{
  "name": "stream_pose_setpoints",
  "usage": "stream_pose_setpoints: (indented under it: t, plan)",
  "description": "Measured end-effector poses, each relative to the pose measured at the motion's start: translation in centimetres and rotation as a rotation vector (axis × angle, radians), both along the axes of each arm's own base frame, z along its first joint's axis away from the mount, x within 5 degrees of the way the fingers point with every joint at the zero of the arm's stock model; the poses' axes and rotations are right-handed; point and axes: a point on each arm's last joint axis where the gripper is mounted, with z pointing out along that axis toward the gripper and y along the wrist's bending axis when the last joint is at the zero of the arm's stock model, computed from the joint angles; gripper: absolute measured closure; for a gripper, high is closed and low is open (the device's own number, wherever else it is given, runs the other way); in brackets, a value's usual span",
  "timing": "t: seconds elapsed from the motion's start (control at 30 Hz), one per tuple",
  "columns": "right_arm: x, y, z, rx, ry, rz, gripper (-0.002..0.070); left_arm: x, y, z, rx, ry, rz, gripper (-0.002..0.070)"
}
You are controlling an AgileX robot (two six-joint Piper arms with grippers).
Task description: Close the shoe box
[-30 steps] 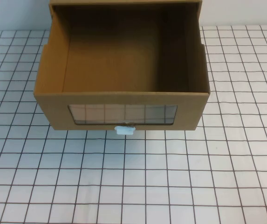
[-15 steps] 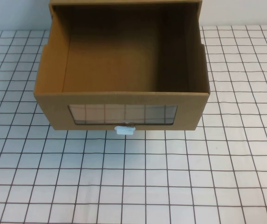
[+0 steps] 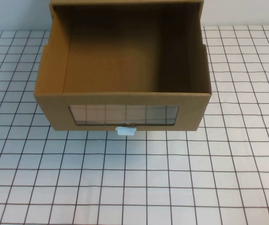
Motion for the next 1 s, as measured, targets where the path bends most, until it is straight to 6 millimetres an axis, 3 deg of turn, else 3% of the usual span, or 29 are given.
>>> stream_pose_setpoints:
  t: [0.3,0.5,0.7,0.8,1.0]
  plan:
    - [0.0,0.0,0.0,0.000,-0.004,-0.001,0.0689,0.2,0.0,0.7,-0.002,-0.084,-0.002,0.0680]
    - [0.3,-0.2,0.9,0.002,-0.106,-0.026,0.0690,0.5,-0.1,3.2,-0.019,-0.355,-0.008,0.0680]
    - [0.5,-0.9,3.8,0.007,-0.418,-0.106,0.0689,-0.3,-0.1,6.5,-0.042,-0.735,-0.017,0.0680]
    - [0.0,-1.5,5.9,0.011,-0.655,-0.168,0.0689,-1.2,-0.1,8.1,-0.055,-0.938,-0.022,0.0680]
    - [-1.9,-2.4,8.9,0.018,-1.050,-0.274,0.0689,-2.4,-0.1,9.5,-0.067,-1.141,-0.027,0.0680]
